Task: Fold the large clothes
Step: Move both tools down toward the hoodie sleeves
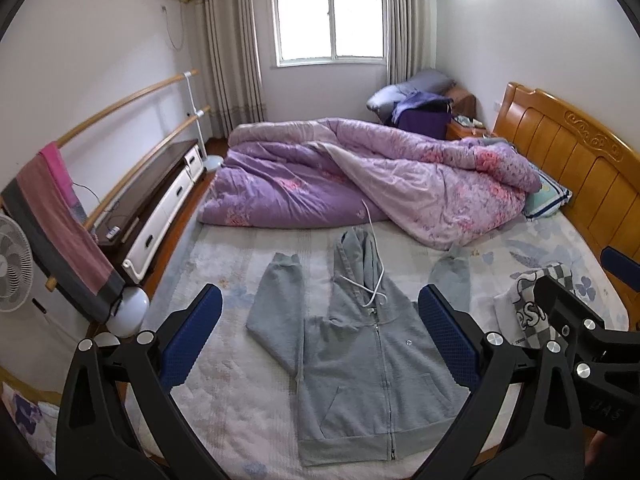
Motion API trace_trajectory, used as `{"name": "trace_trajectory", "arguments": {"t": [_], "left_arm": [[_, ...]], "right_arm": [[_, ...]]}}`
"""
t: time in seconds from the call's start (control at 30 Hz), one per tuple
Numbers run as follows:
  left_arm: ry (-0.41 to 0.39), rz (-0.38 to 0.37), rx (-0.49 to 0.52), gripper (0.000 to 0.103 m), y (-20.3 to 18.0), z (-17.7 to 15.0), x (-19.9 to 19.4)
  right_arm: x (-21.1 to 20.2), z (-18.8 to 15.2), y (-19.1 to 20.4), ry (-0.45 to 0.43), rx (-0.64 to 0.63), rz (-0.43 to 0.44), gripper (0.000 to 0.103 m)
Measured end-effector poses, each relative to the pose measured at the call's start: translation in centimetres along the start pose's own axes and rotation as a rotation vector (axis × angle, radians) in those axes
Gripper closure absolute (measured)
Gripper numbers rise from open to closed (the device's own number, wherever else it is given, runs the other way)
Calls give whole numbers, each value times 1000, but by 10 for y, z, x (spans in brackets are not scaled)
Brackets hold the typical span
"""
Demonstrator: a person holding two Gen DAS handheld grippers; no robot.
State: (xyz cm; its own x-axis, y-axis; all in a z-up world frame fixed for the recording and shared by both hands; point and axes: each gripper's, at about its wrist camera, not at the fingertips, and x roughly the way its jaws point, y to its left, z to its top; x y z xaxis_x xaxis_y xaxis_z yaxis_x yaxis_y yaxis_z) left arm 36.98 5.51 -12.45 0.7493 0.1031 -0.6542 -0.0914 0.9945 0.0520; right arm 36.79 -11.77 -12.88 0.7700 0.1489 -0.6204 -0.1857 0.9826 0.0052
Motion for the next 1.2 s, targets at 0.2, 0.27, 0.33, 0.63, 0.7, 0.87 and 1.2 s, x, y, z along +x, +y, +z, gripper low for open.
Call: {"name": "trace_trajectory", "arguments": {"t": [0.2,0.27,0.33,0.63,0.7,0.87,1.2], "left_arm": [[50,-50,33,5,26,7,66],[86,-61,27,5,35,5,90],[141,-74,15,5,43,4,120],[230,2,-27,5,82,6,258],[254,23,-44,5,92,4,290],[330,63,-113,5,116,-11,387],[492,96,-81,5,123,-57,554]], "right_arm": [[63,10,22,52,6,-62,7],[82,10,28,71,3,-76,7],[108,9,34,104,7,-84,7],[247,2,56,220,0,-49,7],[279,-4,59,244,-3,-40,7],[364,-26,62,299,9,-21,7],[500,-75,53,388,28,11,8]]}}
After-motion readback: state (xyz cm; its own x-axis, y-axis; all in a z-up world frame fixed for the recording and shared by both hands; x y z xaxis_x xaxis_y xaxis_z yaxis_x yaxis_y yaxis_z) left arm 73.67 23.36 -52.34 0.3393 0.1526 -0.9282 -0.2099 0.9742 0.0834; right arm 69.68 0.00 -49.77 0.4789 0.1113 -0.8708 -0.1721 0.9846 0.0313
